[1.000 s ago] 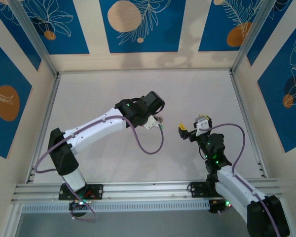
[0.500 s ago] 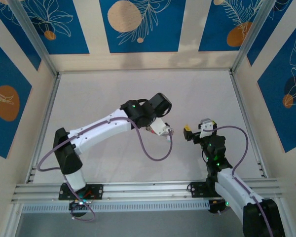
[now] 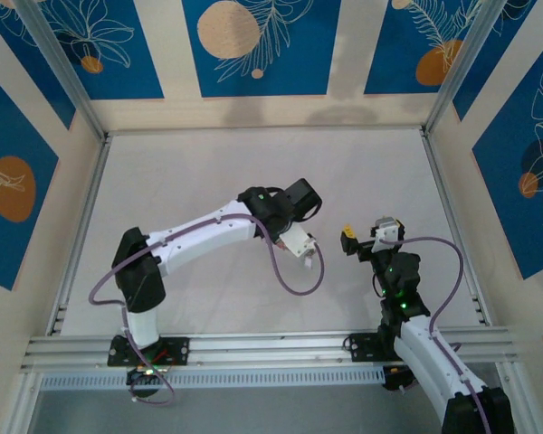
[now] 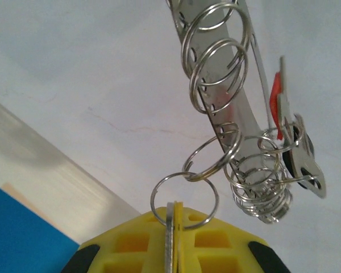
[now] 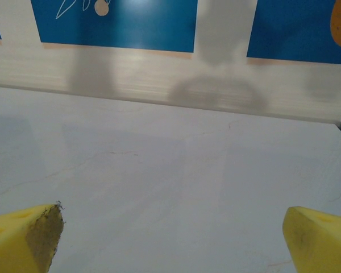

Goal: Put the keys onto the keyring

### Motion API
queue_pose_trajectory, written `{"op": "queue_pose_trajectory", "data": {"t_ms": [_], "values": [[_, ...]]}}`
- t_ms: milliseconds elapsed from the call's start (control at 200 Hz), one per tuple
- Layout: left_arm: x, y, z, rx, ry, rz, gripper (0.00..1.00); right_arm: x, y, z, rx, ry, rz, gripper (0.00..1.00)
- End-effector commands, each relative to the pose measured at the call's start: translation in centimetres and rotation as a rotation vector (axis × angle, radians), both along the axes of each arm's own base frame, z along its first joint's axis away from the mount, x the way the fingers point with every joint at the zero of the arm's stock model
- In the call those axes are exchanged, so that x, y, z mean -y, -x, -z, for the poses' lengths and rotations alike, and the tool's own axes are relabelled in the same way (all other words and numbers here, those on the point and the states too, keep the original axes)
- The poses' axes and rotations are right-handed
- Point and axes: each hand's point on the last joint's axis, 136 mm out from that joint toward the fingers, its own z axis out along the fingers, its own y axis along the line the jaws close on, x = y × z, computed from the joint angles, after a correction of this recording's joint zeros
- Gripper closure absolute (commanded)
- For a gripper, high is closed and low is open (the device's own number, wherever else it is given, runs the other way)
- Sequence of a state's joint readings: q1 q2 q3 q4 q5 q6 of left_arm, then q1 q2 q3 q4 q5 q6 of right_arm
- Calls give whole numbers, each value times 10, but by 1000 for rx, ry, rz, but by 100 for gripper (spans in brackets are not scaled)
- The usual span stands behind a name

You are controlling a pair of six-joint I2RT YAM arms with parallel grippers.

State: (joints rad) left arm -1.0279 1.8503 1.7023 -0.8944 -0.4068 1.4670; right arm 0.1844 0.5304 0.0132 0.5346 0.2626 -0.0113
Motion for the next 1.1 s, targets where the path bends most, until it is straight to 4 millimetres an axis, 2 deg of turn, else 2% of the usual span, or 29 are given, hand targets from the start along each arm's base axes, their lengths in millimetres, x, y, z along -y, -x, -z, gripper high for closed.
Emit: {"op": "queue_pose_trajectory", "data": {"t_ms": [0, 320, 825, 935, 1095], "values": [[-4, 5, 14, -56, -17, -18, 100, 5, 4, 19, -31, 11, 20, 1], [-16, -7, 31, -122, -42, -43, 100, -1, 4, 18, -28, 35, -22, 1], [-39, -76, 53, -177, -13, -164, 100, -7, -1, 23, -65, 61, -55, 1], [-49, -88, 67, -205, -13, -198, 100, -8, -2, 25, -73, 62, -57, 1], [-74, -105, 91, -240, -44, -281, 100, -8, -2, 26, -77, 65, -59, 1]]}}
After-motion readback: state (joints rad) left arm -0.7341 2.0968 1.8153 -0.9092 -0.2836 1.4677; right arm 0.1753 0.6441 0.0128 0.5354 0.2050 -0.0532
